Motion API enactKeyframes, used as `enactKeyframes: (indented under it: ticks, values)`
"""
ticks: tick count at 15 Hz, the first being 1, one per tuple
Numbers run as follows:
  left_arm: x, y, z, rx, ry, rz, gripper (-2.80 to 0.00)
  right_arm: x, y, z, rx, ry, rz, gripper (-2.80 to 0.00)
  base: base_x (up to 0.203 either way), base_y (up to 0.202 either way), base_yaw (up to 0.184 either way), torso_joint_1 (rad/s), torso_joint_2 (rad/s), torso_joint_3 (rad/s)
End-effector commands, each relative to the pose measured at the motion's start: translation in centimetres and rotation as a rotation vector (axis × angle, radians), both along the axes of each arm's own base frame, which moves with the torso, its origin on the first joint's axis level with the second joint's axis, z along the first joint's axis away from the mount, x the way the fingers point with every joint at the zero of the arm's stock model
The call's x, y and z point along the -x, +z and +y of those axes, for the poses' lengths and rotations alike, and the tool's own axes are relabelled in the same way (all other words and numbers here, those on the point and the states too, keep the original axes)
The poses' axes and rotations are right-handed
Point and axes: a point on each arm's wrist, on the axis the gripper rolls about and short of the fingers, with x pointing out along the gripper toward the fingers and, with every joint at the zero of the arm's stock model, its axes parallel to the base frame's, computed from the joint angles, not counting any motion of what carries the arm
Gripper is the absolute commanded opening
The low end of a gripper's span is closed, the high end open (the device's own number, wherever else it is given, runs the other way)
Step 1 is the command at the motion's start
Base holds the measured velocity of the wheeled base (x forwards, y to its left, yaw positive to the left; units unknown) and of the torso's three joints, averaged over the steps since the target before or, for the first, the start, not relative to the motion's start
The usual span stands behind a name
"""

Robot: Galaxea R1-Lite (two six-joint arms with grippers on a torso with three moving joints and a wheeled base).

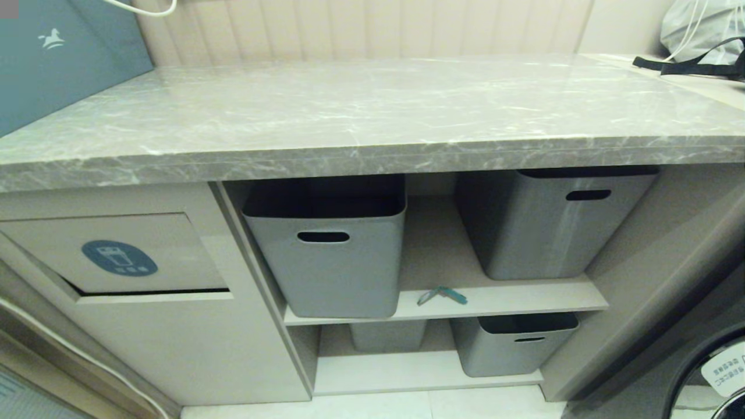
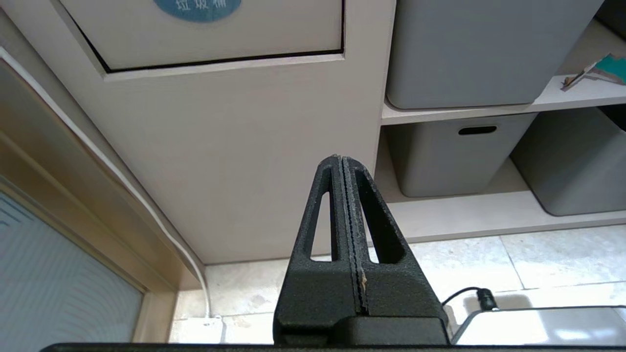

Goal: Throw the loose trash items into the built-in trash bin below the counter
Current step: Pick up the garbage

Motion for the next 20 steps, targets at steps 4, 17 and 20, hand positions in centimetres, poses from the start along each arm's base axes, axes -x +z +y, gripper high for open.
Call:
enactKeyframes:
  ticks: [4, 17, 20]
  values:
    - [0.02, -0.06, -0.03, -0.03, -0.015, 0.003, -2.8, 0.0, -0.01, 0.0, 0.0, 0.0, 0.002, -2.8, 0.0, 0.0, 0.0, 0.0, 0.0, 0.0]
    - [-0.03, -0.1, -0.12, -0.114, -0.056, -0.011, -2.8, 0.0, -0.01, 0.01, 0.023, 0.006, 0.002, -2.8, 0.0, 0.0, 0.0, 0.0, 0.0, 0.0]
    - [-0.03, -0.1, -0.12, -0.116, -0.054, -0.011, -2.8, 0.0, -0.01, 0.02, 0.023, 0.008, 0.002, -2.8, 0.0, 0.0, 0.0, 0.0, 0.0, 0.0]
